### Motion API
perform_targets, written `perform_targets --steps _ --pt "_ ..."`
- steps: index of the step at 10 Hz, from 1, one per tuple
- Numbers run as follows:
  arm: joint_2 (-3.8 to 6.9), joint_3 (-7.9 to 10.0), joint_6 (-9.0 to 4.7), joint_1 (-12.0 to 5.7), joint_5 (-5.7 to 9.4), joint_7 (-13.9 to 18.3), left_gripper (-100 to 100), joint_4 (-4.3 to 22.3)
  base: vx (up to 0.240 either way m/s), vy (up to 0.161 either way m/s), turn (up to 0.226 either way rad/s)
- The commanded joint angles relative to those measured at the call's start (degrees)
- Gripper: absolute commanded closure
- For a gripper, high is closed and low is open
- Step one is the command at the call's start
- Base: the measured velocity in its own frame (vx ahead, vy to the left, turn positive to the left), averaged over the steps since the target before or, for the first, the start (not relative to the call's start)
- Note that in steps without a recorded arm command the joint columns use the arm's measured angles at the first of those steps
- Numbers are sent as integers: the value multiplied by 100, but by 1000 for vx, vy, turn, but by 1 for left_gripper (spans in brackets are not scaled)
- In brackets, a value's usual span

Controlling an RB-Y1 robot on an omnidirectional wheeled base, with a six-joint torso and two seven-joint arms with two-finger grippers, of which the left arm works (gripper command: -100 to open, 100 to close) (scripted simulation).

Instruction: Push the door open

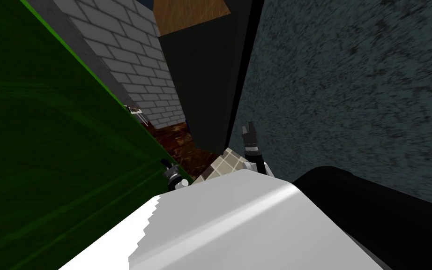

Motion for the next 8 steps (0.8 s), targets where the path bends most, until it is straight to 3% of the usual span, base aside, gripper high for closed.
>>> perform_targets --steps 1,4,8 --pt "21 84 -15 25 -6 -67 100 -178 122 29 10" --pt "51 474 -56 -26 -41 -107 100 -147 151 46 -2" --pt "52 789 -89 -68 -69 -140 100 -122 120 53 -4"
